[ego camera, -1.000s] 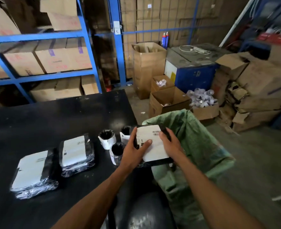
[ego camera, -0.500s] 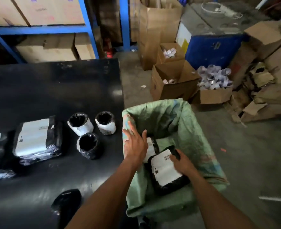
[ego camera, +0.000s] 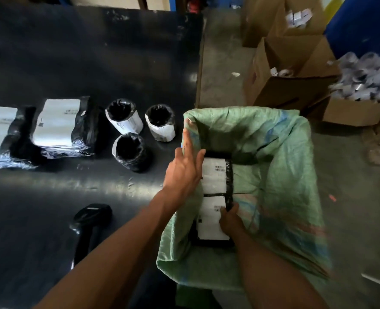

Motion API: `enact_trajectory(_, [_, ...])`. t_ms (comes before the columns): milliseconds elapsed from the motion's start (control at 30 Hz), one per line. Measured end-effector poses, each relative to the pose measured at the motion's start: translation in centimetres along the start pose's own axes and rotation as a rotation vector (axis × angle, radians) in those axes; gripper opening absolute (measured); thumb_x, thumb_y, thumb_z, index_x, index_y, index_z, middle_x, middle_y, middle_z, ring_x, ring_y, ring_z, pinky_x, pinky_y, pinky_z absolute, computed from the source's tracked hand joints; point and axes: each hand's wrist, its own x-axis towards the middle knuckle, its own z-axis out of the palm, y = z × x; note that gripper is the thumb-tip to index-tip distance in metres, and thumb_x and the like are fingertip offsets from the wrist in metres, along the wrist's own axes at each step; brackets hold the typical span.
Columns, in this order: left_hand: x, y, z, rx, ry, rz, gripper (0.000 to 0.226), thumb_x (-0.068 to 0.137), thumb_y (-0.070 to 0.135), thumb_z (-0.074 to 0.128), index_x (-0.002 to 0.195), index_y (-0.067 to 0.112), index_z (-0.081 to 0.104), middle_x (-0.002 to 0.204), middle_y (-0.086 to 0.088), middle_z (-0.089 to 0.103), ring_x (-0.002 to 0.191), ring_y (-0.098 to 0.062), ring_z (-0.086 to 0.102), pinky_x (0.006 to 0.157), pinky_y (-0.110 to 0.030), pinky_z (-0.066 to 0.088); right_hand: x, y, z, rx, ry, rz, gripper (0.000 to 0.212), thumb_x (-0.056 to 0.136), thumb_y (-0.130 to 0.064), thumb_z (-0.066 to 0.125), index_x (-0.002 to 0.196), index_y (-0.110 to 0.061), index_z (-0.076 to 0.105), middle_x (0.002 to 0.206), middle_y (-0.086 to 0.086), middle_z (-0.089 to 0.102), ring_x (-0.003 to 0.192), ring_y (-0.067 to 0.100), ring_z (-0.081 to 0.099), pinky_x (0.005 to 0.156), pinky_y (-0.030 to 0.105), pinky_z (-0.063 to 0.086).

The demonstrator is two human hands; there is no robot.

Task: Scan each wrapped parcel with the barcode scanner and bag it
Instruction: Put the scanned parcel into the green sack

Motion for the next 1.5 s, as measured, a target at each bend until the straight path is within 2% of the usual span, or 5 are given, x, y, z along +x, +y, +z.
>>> enact_trajectory(167, [-0.4, 0.1, -0.4, 0.027, 0.08, 0.023, 0.087, 0.093, 0.064, 0.014, 0.162, 0.011, 0.005, 0.114, -0.028, 0.059, 0.078, -0.045, 0.064, 0.062, -0.046, 0.05, -2.6, -2.6, -0.9, -0.553, -0.077, -0.08, 0.115, 0.09, -0.055, 0.068, 0.16, -0.032, -0.021, 0.166, 0.02, -0.023, 0.152, 0.048, 0.01, 0.119, 0.064, 0.025])
enact_trajectory(333, [-0.2, 0.3, -0.6, 0.014, 0.022, 0.002, 0.08, 0.098, 0.055, 0.026, 0.162, 0.012, 0.002, 0.118, -0.028, 0.057, 0.081, -0.044, 0.063, 0.065, -0.047, 0.05, -2.8, -1.3, -0.3, -0.851, -0.303, -0.198, 0.14, 0.073, -0.043, 0.09, 0.153, -0.054, -0.023, 0.141, 0.019, -0.059, 0.149, 0.06, 0.011, 0.117, 0.057, 0.036])
enact_trajectory(1067, [-1.5, -1.1, 0.9, -0.028, 0.016, 0.014, 0.073, 0.103, 0.05, 0.029, 0.161, 0.015, 0.002, 0.123, -0.027, 0.057, 0.089, -0.042, 0.062, 0.071, -0.046, 0.051, -0.9, 2.4, 4.3, -0.749, -0.1, -0.279, 0.14, 0.073, -0.014, 0.09, 0.154, -0.056, -0.017, 0.141, 0.033, -0.054, 0.126, 0.046, 0.059, 0.091, 0.045, 0.057])
enact_trajectory(1267, [-0.9, -0.1, 0.5, 0.022, -0.012, -0.005, 0.075, 0.105, 0.047, 0.035, 0.161, 0.018, -0.006, 0.125, -0.028, 0.054, 0.092, -0.044, 0.063, 0.081, -0.051, 0.052, -1.4, -0.8, 2.0, -0.716, -0.252, -0.166, 0.131, 0.079, -0.035, 0.088, 0.156, -0.051, -0.017, 0.141, 0.029, -0.058, 0.149, 0.054, 0.021, 0.118, 0.052, 0.036])
enact_trajectory(1500, [-1.6, 0.6, -0.7, -0.091, -0.108, -0.039, 0.073, 0.104, 0.054, 0.033, 0.16, 0.033, -0.009, 0.131, -0.025, 0.05, 0.105, -0.05, 0.059, 0.091, -0.054, 0.047, -3.9, -4.1, -4.2, -0.498, -0.166, -0.185, 0.075, 0.095, -0.041, 0.068, 0.156, -0.011, 0.036, 0.16, 0.013, 0.04, 0.142, 0.032, 0.045, 0.111, 0.034, 0.04])
